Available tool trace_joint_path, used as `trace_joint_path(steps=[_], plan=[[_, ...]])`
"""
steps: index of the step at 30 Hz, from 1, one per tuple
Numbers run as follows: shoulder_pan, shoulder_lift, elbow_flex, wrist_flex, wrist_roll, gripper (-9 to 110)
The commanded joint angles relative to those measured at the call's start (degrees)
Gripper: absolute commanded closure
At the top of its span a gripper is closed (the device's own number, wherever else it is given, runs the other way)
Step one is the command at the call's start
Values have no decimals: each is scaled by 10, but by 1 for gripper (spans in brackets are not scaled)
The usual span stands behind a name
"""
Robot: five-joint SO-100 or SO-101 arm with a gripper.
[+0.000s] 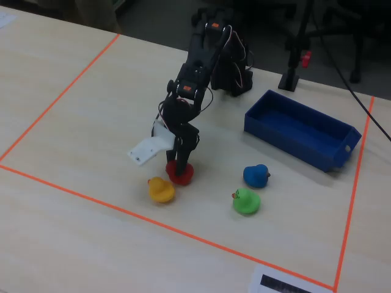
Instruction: Grasp red duck and put it into box.
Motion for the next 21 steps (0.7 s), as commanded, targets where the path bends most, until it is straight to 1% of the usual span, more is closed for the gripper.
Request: trace_joint_path(steps=[1, 4, 7, 10, 13, 17, 19, 21], plan=[[-4, 127, -42, 72, 28, 101], [-45, 212, -62, 175, 66, 101], [-126, 279, -85, 287, 113, 101], [-249, 325, -99, 383, 167, 101], [-391, 337, -98, 452, 224, 101], [-543, 331, -64, 478, 287, 101], [-579, 322, -38, 459, 304, 101], [-587, 308, -13, 428, 312, 101]])
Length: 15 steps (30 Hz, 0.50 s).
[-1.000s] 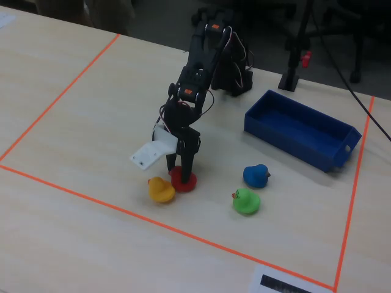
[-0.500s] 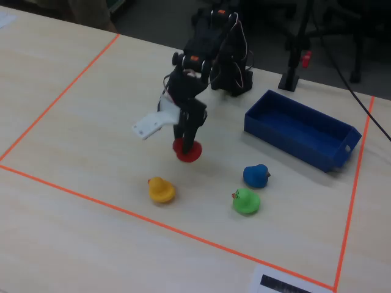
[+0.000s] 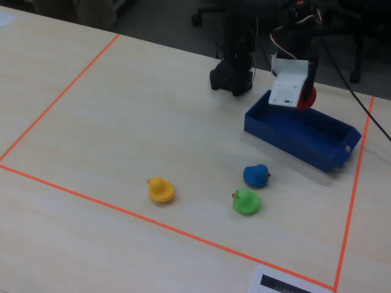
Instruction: Grasp red duck and put it into box.
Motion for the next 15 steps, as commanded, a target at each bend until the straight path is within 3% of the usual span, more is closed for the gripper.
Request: trace_joint_path(steps=[1, 6, 12, 15], plan=[[-4, -10, 26, -46, 15, 101], [4, -16, 115, -129, 14, 101], [47, 4, 163, -147, -41, 76], [85, 29, 149, -120, -76, 72]])
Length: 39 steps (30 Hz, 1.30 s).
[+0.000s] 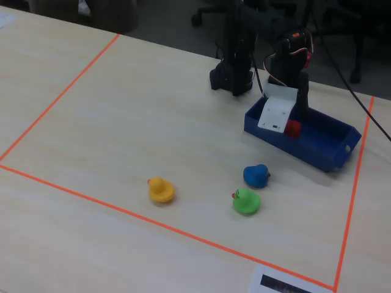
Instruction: Grasp red duck and put it into box.
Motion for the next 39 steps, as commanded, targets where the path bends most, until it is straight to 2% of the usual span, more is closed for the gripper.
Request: trace_joint_path(steps=[1, 4, 8, 14, 20, 23, 32, 39], plan=[[48, 50, -31, 25, -38, 72], [128, 68, -94, 52, -84, 76], [261, 76, -145, 11, -157, 101], [425, 91, 28, -217, -255, 101], [497, 155, 261, -388, -307, 101], [519, 214, 355, -437, -307, 101], [483, 521, 590, -370, -279, 101], [486, 737, 676, -265, -284, 101]])
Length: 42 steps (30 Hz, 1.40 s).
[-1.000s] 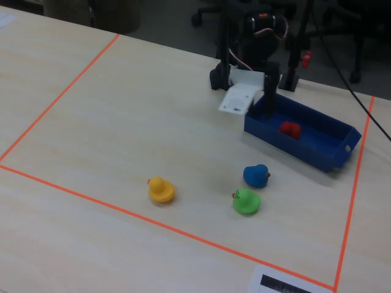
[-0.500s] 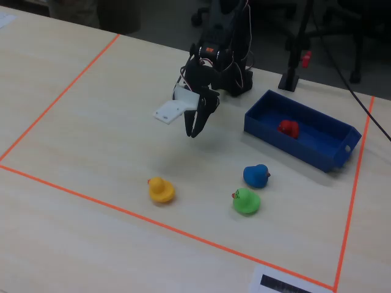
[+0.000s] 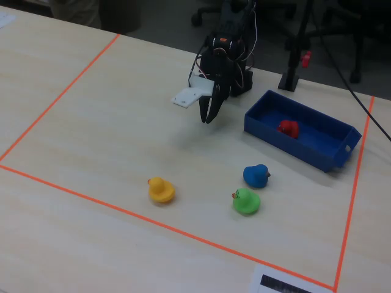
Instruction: Grasp red duck and put it into box.
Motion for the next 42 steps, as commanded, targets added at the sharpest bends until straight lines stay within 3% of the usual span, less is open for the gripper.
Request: trace_joint_path(steps=[1, 6, 14, 25, 31, 42], plan=[[8, 129, 13, 37, -10, 101], [20, 221, 64, 90, -23, 101], [16, 246, 84, 133, -22, 101], [8, 247, 84, 297, -69, 101], [16, 246, 84, 297, -70, 96], [16, 246, 84, 297, -70, 96]])
